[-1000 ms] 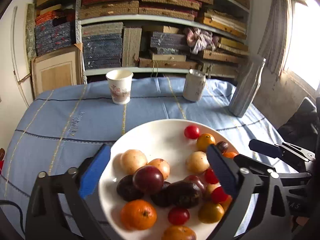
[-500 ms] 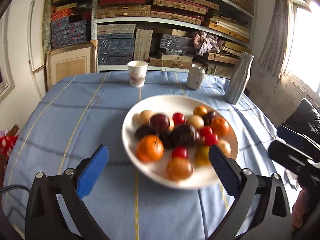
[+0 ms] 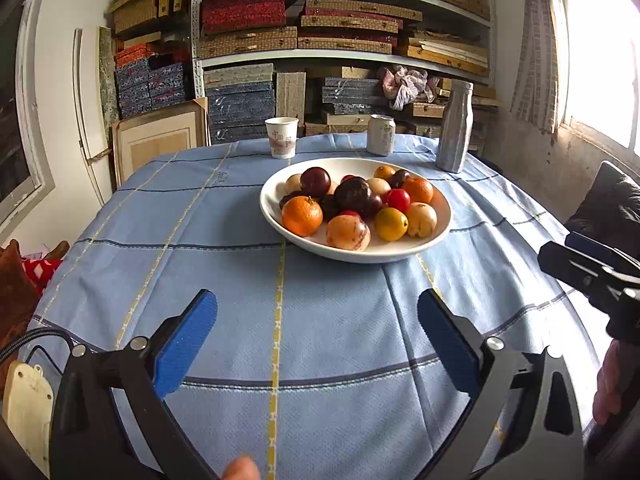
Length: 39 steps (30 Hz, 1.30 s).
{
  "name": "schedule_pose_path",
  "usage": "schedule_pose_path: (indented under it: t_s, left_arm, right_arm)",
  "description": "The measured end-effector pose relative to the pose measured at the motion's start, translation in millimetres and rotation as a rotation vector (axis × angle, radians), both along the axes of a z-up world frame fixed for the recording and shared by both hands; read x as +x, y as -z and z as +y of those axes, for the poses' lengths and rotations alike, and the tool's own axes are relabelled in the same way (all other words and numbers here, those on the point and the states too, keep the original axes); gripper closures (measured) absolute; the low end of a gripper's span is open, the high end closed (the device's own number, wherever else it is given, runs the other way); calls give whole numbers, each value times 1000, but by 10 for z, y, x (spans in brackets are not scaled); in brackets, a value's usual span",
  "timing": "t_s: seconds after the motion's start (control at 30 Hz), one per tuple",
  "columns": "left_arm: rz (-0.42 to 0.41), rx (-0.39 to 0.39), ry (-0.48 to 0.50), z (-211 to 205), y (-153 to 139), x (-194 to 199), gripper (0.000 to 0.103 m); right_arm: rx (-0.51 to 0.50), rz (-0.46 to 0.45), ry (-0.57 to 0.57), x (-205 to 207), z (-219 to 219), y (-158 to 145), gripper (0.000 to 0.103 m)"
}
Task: Organize fruits
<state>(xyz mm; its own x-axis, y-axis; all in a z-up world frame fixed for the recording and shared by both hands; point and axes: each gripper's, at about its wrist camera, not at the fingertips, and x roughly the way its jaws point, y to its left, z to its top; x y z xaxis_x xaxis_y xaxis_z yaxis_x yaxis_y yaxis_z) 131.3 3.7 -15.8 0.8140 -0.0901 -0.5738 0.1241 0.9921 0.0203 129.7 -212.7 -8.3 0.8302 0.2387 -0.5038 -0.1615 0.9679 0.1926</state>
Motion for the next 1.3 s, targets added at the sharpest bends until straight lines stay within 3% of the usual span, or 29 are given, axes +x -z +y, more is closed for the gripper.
schedule_pose_path:
  t_s: [0.13, 0.27, 0.33, 0.83, 1.3]
  left_arm:
    - [-6, 49, -34, -53, -32, 36, 5]
    - [-11, 7, -25, -8, -78, 23, 5]
    - [-10, -16, -20, 16, -88, 16, 5]
    - [-4, 68, -60, -84, -59, -12, 5]
    - [-15, 62, -33, -102, -73, -40, 5]
  right_arm:
    - [-41, 0, -4, -8, 68, 6, 4]
    - [-81, -12, -9, -42, 135, 9, 4]
    - [-82, -11, -12, -52, 141, 12, 4]
    - [-85, -10, -18, -50, 149, 10, 4]
    - [-76, -18, -10, -45, 117, -13, 4]
